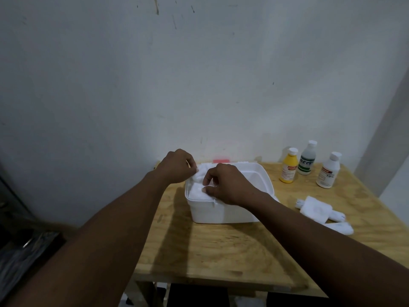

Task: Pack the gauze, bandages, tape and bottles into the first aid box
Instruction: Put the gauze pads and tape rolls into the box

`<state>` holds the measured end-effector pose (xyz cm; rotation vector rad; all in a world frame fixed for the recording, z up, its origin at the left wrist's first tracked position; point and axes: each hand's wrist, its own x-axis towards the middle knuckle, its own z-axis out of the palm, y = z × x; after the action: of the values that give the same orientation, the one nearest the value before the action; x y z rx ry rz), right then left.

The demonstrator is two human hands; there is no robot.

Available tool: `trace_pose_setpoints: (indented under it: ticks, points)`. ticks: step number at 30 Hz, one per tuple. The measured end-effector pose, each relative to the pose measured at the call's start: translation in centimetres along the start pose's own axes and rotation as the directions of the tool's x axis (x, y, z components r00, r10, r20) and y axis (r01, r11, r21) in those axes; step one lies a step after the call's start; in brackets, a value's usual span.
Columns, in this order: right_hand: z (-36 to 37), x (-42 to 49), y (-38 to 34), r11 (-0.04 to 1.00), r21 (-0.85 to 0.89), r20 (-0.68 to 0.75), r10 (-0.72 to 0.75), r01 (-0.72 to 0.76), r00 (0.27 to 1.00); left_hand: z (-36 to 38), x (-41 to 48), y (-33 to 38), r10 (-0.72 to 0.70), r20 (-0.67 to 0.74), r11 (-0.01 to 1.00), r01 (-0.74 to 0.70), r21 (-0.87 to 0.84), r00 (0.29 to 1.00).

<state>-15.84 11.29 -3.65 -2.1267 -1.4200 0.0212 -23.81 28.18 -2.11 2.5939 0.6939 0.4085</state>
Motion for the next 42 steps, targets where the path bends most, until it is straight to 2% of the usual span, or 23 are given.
trace_pose_setpoints:
  ticks: [8, 13, 18, 23, 26, 29, 33, 37, 39, 42]
  points:
    - [-0.1, 0.0, 0.1, 0.999, 0.032, 0.005, 0.009, -0.01, 1.0, 1.1, -0.7, -0.2, -0.005, -0.069, 0.999, 0.001, -0.054, 0.998]
    - [-2.8, -0.5, 1.1, 0.982, 0.176, -0.119, 0.083, -0.061, 0.989, 0.9, -0.8, -0.3, -0.022, -0.06, 0.996, 0.016, -0.09, 0.998]
    - [-7.1, -1.8, 5.3, 0.977, 0.071, -0.138, 0.209, -0.201, 0.968, 1.0, -1.0, 0.3, -0.039, -0.079, 0.992, 0.029, -0.123, 0.996]
    - [-9.5, -4.5, 10.1, 0.9, -0.026, 0.015, 0.437, -0.436, 0.9, 1.7, -1.4, 0.7, -0.073, -0.097, 0.988, 0.059, -0.146, 0.993]
    - [-10.2, -5.7, 11.0, 0.889, -0.066, -0.062, 0.45, -0.454, 0.891, 2.1, -1.7, 1.0, -0.081, -0.104, 0.991, 0.069, -0.111, 0.991]
    - [-10.5, -6.4, 11.4, 0.882, -0.015, -0.109, 0.467, -0.472, 0.877, 2.6, -1.9, 1.2, -0.12, -0.123, 0.989, 0.109, -0.097, 0.985]
    - [-10.3, -7.2, 12.2, 0.848, -0.193, -0.042, 0.496, -0.494, 0.867, 3.4, -2.2, 1.3, -0.174, -0.158, 0.975, 0.148, -0.164, 0.972]
    - [-9.9, -7.7, 12.6, 0.742, -0.446, 0.1, 0.597, -0.5, 0.796, 3.8, -2.3, 1.6, -0.191, -0.178, 0.969, 0.156, -0.194, 0.965]
    - [-9.7, -7.8, 12.6, 0.7, -0.502, 0.134, 0.644, -0.509, 0.753, 3.8, -2.2, 1.7, -0.195, -0.174, 0.967, 0.16, -0.197, 0.965]
    - [-9.2, -7.9, 13.1, 0.701, -0.512, 0.104, 0.625, -0.497, 0.774, 3.8, -2.2, 1.8, -0.192, -0.179, 0.966, 0.154, -0.206, 0.965]
